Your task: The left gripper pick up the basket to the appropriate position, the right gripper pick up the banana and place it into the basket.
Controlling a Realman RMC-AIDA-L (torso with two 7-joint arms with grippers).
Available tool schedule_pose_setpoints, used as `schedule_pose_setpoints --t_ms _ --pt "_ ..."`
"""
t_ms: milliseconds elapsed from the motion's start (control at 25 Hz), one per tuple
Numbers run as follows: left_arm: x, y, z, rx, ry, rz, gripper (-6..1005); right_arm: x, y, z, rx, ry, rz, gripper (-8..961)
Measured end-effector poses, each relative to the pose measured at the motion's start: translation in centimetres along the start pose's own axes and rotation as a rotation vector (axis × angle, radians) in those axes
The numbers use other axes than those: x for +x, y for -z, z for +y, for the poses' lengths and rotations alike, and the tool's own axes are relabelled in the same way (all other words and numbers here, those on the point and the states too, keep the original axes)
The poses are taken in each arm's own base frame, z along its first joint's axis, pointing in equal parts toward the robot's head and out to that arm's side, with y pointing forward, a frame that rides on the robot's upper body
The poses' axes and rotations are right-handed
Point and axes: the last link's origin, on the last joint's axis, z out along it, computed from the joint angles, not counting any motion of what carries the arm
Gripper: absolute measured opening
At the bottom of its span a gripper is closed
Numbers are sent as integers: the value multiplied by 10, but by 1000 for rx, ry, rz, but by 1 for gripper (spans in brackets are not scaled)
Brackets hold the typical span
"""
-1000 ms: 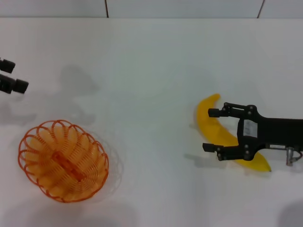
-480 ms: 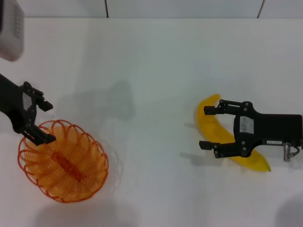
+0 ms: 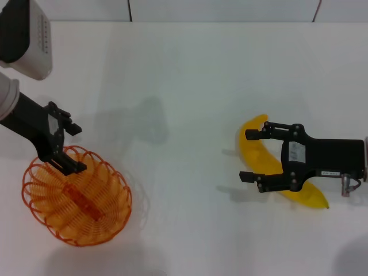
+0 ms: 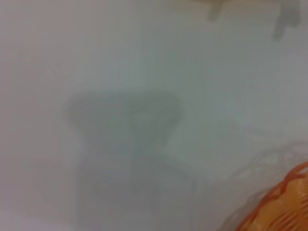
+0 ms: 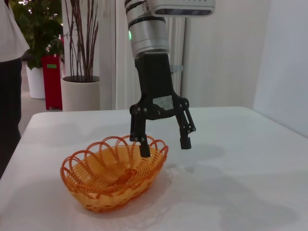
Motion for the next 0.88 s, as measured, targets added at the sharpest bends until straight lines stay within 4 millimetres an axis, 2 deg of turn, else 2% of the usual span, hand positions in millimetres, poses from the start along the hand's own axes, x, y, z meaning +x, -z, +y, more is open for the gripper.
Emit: schedule_pose_setpoints --t_ms 280,720,880 --pt "-12 1 -1 -9 65 16 851 0 1 0 1 0 1 858" --pt "-10 -2 -1 -9 69 -23 842 0 1 0 1 0 2 857" --pt "-11 -5 0 -14 67 -41 695 0 1 0 1 0 2 857"
